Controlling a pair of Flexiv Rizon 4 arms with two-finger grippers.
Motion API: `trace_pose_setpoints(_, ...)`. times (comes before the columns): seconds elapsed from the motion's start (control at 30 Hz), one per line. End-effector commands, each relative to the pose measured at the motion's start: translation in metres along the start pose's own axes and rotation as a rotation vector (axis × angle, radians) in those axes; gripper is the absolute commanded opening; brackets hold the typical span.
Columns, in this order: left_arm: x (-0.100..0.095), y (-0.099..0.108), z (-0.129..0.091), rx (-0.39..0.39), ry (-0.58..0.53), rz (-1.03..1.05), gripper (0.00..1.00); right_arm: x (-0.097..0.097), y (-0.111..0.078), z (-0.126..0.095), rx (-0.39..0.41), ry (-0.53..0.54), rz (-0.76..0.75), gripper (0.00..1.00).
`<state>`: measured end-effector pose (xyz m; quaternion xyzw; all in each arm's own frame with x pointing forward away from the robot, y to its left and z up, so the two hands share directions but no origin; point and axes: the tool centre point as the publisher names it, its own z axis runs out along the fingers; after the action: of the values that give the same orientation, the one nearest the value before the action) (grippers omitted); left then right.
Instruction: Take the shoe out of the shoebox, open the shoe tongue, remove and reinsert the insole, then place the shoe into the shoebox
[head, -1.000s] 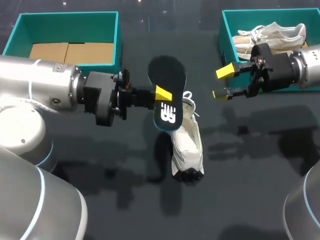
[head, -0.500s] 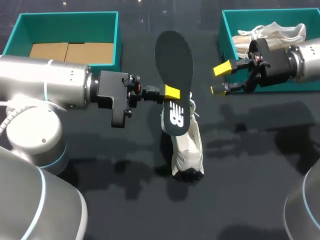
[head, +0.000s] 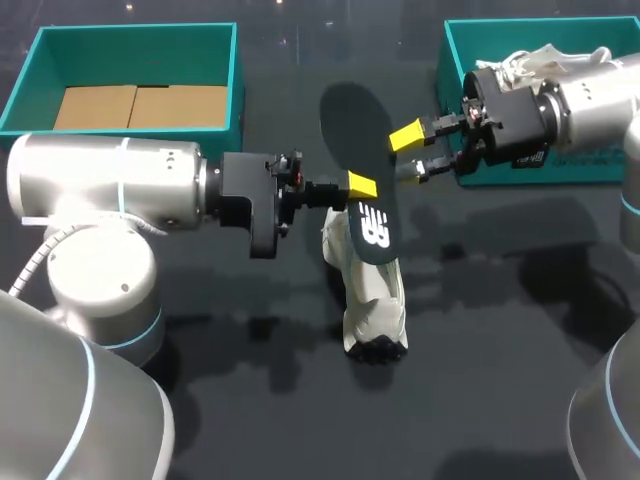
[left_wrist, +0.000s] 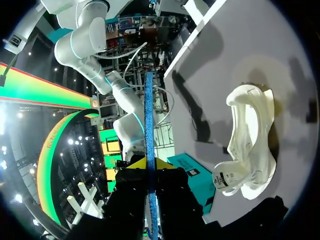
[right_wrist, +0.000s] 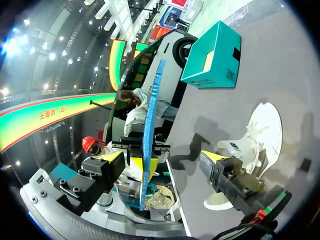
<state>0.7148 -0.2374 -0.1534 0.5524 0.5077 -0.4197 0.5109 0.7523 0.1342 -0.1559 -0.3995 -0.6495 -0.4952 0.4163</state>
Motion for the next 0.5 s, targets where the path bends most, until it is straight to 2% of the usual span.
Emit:
trace_pose_setpoints(0.03, 0.004, 0.003, 0.011, -0.018, 0.006, -0.011, 0.00, -0.001, 0.000, 0.004, 0.000, 0.011, 0.005, 1.00)
trace_pose_setpoints(0.4, 0.011, 0.004, 0.016, -0.035, 0.015, -0.006, 0.00, 0.002, -0.003, 0.024, -0.080, 0.047, 0.062, 1.00)
trace_pose_setpoints(0.47, 0.012, 0.004, 0.016, -0.037, 0.014, -0.009, 0.00, 0.003, -0.002, 0.026, -0.083, 0.046, 0.064, 0.84)
trace_pose_setpoints(0.5, 0.012, 0.004, 0.017, -0.038, 0.013, -0.010, 0.00, 0.004, -0.002, 0.027, -0.084, 0.048, 0.063, 0.67)
